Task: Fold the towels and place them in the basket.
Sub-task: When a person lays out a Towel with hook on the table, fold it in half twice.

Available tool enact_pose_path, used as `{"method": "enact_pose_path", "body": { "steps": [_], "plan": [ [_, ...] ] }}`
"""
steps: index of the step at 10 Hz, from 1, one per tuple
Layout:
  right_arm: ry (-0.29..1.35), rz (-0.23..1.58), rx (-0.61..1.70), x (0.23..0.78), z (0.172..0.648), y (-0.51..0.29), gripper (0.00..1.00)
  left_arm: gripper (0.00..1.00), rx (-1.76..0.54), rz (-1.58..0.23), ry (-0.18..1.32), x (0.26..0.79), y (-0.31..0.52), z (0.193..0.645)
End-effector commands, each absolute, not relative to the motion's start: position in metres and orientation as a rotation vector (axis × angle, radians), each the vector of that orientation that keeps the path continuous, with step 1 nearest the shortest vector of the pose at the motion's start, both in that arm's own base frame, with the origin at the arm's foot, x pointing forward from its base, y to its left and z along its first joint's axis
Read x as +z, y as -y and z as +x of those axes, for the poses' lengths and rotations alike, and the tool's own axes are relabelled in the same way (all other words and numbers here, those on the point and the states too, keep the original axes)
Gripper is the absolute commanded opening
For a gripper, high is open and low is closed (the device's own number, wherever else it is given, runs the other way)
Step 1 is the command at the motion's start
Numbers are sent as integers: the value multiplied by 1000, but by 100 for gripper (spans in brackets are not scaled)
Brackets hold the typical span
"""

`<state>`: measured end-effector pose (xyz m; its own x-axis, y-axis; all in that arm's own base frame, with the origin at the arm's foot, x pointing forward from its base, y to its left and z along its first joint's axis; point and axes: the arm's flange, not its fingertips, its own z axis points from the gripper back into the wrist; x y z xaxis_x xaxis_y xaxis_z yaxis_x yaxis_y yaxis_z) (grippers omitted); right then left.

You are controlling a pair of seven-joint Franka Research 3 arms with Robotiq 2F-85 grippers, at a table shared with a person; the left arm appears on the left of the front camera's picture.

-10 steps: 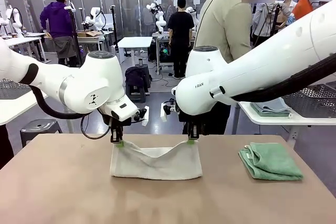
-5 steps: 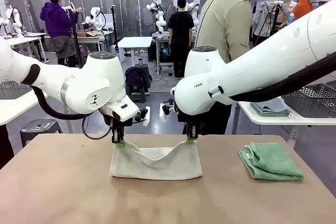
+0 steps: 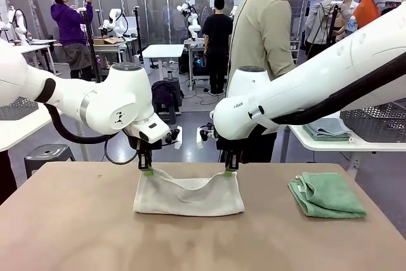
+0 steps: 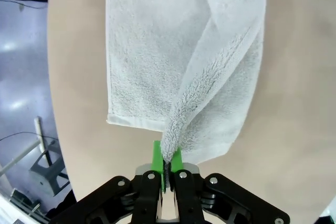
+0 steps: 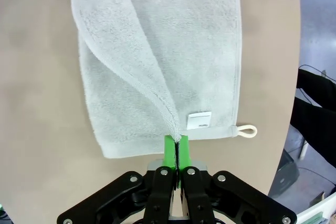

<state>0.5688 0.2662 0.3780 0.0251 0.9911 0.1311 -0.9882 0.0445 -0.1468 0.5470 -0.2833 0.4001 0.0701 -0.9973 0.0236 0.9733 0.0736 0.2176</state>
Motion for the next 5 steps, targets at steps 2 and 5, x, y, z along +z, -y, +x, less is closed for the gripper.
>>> {"method": "enact_pose_path", "body": {
  "steps": [2,5],
  "plan": [
    [234,-57,1533,370,587,-273,3,6,-1463,129,139,388,282,572],
    [213,-110,1504,362,599,-277,3,6,-1455,168,141,373,275,590]
  ]
}}
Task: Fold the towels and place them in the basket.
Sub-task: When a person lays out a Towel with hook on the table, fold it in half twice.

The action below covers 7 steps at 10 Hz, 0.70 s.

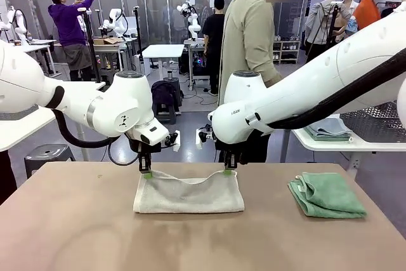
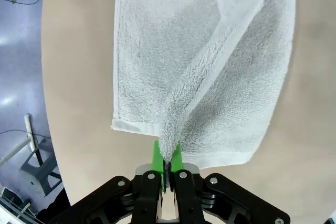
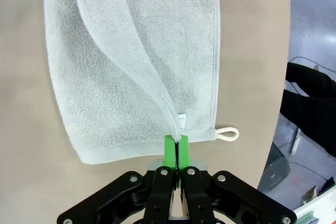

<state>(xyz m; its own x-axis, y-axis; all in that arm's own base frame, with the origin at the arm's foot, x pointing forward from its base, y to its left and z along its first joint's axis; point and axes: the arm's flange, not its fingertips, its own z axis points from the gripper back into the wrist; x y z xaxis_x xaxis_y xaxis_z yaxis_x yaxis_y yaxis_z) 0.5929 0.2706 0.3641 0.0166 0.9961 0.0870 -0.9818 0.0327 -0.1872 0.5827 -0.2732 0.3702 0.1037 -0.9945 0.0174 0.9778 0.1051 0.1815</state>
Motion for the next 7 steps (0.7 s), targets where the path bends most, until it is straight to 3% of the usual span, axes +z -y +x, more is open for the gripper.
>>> {"method": "enact_pose_path", "body": {
  "steps": [1,7],
  "plan": [
    [209,-135,1485,355,606,-275,3,6,-1473,179,163,366,272,597],
    [249,-164,1438,336,623,-269,3,6,-1465,220,184,348,268,618]
  ]
}}
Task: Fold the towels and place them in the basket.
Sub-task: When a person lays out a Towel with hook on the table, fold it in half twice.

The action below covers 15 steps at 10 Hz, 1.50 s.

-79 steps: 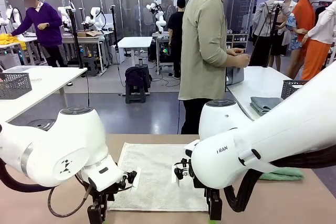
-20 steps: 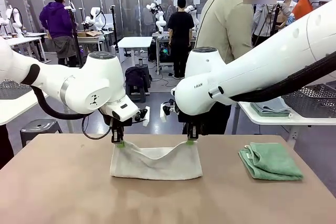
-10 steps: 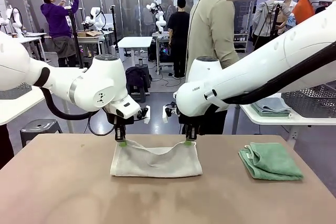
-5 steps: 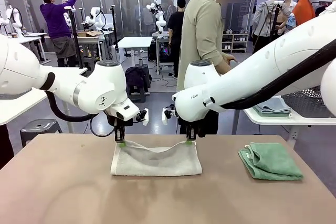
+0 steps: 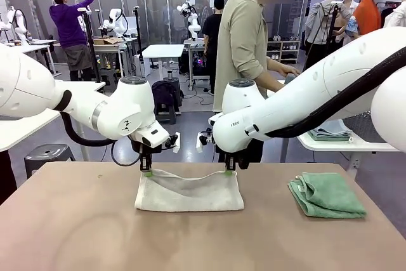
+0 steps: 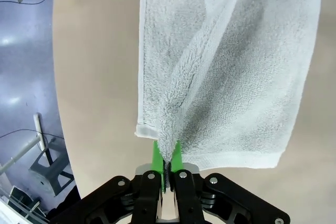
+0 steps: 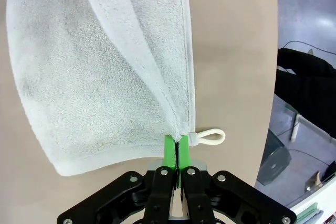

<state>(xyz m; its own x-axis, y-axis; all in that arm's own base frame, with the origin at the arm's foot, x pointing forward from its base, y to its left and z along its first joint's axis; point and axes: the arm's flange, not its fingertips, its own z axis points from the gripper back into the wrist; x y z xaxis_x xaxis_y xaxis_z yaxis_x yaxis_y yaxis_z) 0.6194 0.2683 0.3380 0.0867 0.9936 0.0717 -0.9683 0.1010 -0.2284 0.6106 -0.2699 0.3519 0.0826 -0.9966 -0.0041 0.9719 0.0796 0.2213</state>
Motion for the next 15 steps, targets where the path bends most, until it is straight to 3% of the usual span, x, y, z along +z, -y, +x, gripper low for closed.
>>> {"method": "enact_pose_path", "body": {
  "steps": [1,2,3,4,5,6,7,8,9,12,15],
  "plan": [
    [250,-165,1437,333,624,-270,3,6,-1476,224,199,344,267,620],
    [256,-168,1434,332,624,-271,14,26,-1483,227,217,343,267,621],
    [265,-171,1435,334,624,-271,23,26,-1483,237,233,343,266,621],
    [284,-187,1436,336,623,-271,34,45,-1476,257,258,343,264,621],
    [299,-194,1437,336,622,-272,43,29,-1472,274,274,344,263,620],
    [324,-220,1440,338,621,-269,54,65,-1473,301,304,344,261,620],
    [330,-226,1437,339,620,-269,45,49,-1472,327,320,345,260,618],
    [329,-215,1435,343,617,-271,74,84,-1471,339,333,349,257,616],
    [307,-168,1427,359,608,-273,65,69,-1499,281,319,362,253,611],
    [272,-39,1228,448,553,-274,65,69,-1563,51,301,431,223,573],
    [331,5,776,511,512,-255,65,69,-1518,-67,348,471,178,542]
  ]
}}
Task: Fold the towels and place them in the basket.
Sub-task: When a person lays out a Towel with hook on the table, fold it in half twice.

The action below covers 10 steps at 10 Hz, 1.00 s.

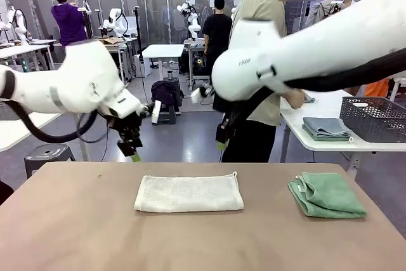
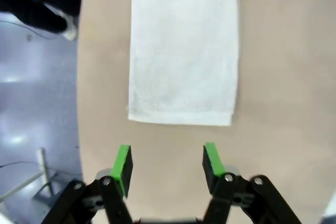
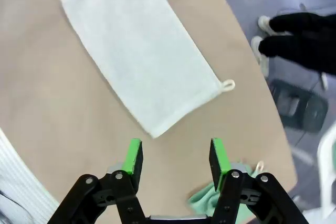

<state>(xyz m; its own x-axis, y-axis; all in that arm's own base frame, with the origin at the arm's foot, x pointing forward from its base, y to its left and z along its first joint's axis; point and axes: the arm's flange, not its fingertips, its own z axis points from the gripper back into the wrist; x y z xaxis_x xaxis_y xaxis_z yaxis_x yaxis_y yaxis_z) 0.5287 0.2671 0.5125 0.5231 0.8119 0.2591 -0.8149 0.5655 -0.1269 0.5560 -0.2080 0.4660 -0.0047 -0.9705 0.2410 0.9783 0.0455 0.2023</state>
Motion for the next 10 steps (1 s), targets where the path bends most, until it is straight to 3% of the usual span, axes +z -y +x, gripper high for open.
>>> {"method": "enact_pose_path", "body": {
  "steps": [1,5,8,9,10],
  "plan": [
    [306,52,615,517,499,-243,65,69,-1483,-101,385,475,162,537],
    [178,251,203,476,476,-190,65,69,-1445,-365,492,466,100,532],
    [206,382,114,446,470,-165,65,69,-1427,-493,552,456,68,533],
    [230,339,166,444,473,-161,65,69,-1410,-538,574,452,58,534],
    [144,331,106,450,478,-170,65,69,-1417,-583,609,448,53,534]
  ]
}}
